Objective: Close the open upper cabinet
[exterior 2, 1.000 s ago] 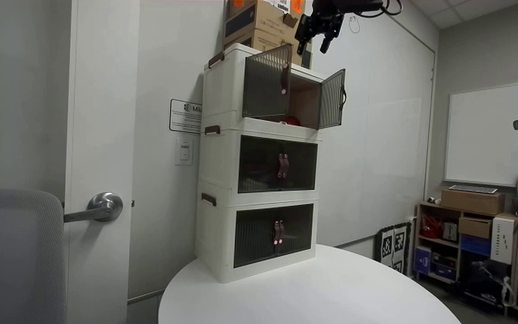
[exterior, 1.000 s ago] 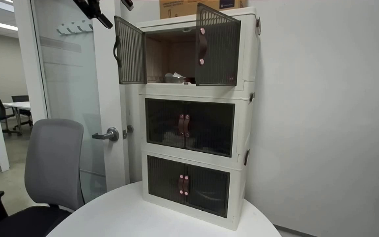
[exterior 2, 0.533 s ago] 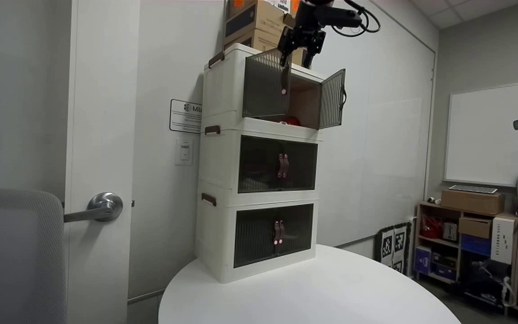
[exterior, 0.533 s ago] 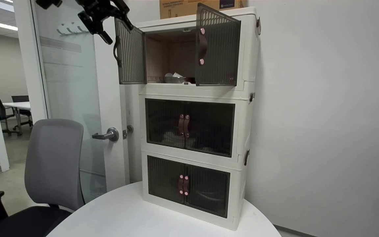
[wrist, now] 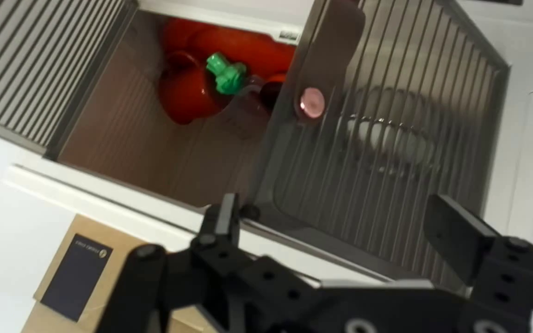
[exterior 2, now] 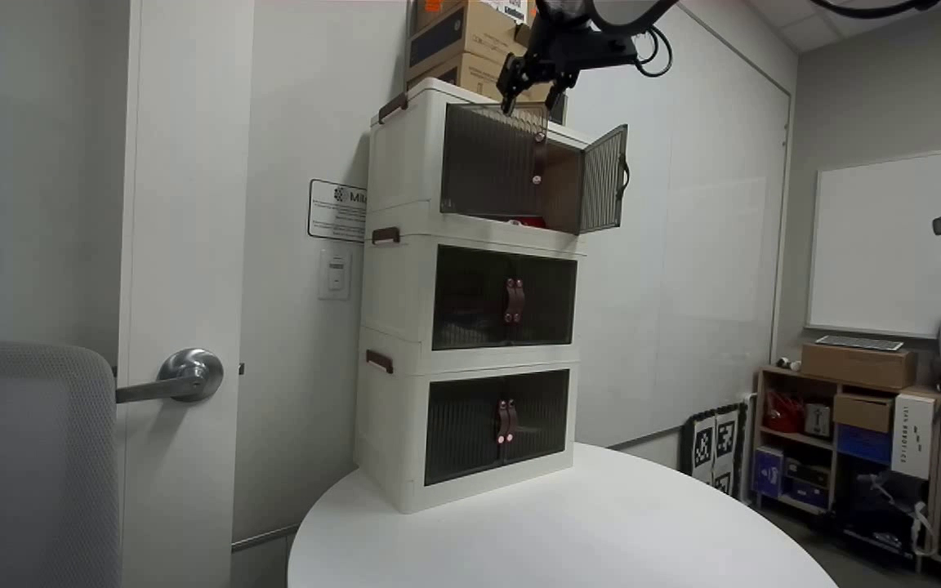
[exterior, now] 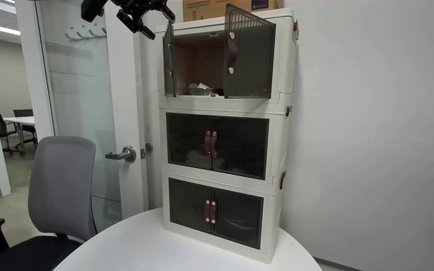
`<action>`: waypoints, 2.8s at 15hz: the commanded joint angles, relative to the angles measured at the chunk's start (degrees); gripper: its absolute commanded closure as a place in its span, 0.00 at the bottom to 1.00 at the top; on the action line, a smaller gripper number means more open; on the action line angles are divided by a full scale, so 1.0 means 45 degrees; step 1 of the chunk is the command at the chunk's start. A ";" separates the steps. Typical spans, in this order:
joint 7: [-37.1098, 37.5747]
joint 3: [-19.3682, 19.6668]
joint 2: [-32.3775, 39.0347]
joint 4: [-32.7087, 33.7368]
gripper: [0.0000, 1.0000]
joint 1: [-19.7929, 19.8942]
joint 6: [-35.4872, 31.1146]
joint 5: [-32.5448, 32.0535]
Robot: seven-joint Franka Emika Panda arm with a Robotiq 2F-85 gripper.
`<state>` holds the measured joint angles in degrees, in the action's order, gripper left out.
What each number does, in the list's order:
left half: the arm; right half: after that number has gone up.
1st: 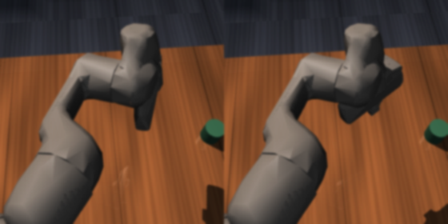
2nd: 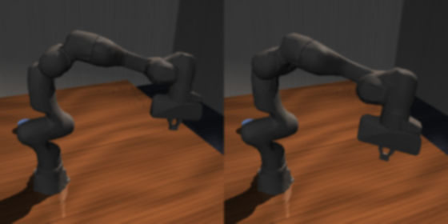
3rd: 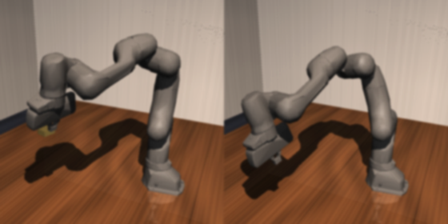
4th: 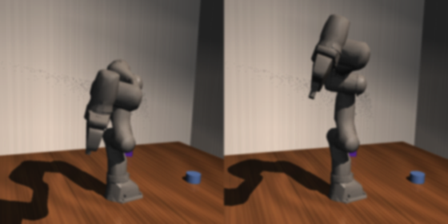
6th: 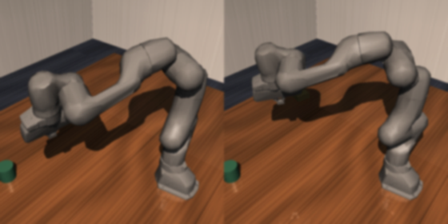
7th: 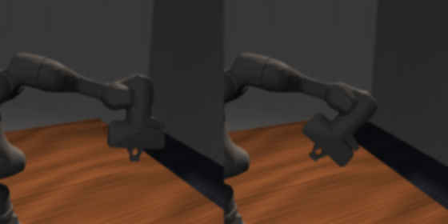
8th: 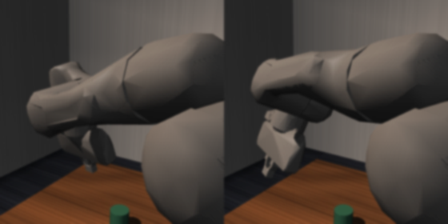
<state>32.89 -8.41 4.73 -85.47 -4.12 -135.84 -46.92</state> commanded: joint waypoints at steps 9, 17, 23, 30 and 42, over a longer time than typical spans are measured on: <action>0.5959 0.2009 0.1388 0.0586 0.00 0.1148 -0.2831 -0.8127; 0.5028 0.2320 0.2066 0.0772 0.00 0.2402 -0.4580 -0.6904; 0.1605 0.1572 0.0505 -0.1263 0.00 0.2949 -0.5751 -0.3000; -0.5177 0.1515 -0.3026 -0.4458 0.00 0.1693 -0.4614 0.4547; -1.2613 0.4674 -0.6050 -0.3296 0.00 0.0936 0.3570 1.0151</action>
<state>-20.33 9.32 -24.83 -103.53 -1.84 -123.30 -1.54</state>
